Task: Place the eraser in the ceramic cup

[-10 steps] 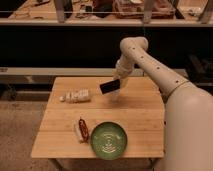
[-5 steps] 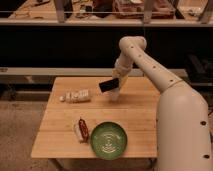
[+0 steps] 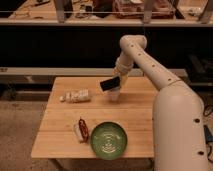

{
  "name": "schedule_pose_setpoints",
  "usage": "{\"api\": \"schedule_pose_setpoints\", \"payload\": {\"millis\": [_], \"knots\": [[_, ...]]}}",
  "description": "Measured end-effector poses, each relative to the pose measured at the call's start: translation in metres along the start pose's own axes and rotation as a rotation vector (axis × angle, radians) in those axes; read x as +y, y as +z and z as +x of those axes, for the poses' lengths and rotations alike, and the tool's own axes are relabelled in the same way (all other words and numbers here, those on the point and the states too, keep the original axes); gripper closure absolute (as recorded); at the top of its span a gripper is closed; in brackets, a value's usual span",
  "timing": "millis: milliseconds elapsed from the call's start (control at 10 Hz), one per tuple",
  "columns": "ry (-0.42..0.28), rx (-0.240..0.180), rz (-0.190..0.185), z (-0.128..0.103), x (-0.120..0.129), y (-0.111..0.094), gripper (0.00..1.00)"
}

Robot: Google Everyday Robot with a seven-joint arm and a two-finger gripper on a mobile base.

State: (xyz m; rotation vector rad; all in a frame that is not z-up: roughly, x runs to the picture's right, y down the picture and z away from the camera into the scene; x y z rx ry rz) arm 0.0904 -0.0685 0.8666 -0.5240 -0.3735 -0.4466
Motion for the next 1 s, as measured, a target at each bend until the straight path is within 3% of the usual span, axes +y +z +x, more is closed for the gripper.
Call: {"api": "schedule_pose_setpoints", "payload": {"millis": [100,200,1000], "knots": [[0.0,0.003,-0.003,0.003,0.0,0.0,0.25],[-0.002,0.007,-0.008,0.004,0.001,0.001,0.21],[-0.03,0.066,-0.031,0.018,-0.001,-0.004,0.2]]}}
